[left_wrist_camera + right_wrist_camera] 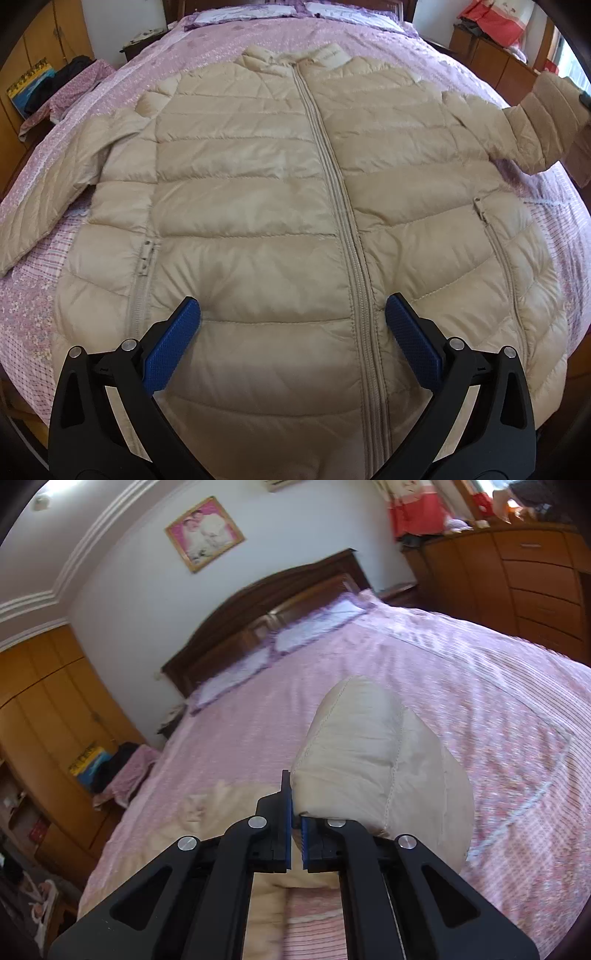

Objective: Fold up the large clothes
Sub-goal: 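Fold the held sleeve across the jacket body and open the right gripper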

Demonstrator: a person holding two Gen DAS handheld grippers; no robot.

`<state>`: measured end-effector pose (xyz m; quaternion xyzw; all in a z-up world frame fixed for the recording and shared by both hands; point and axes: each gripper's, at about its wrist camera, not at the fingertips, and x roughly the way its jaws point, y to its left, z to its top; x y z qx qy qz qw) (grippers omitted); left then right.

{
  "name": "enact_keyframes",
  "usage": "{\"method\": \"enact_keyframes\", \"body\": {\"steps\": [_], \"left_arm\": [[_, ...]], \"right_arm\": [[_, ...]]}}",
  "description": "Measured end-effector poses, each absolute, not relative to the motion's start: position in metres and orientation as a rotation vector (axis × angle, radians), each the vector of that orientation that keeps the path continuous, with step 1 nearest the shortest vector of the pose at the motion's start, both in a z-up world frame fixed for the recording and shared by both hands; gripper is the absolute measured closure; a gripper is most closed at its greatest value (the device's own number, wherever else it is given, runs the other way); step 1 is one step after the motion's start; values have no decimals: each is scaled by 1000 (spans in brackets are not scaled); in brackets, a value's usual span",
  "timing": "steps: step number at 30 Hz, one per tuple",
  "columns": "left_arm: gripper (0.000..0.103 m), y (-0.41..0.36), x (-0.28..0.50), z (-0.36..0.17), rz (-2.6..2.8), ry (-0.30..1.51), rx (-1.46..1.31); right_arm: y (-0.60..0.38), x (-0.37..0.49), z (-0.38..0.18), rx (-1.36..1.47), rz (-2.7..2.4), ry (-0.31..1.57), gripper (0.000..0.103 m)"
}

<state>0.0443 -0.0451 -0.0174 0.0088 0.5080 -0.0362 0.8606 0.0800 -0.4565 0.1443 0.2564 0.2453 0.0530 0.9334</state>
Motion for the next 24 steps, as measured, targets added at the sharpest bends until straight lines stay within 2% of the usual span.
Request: {"method": "enact_keyframes", "body": {"steps": [12, 24], "left_arm": [[3, 1, 42, 17, -37, 996, -34], [3, 67, 34, 35, 96, 931, -77]], "right_arm": [[-367, 86, 184, 450, 233, 481, 98], [-253, 123, 164, 400, 380, 595, 98]]}}
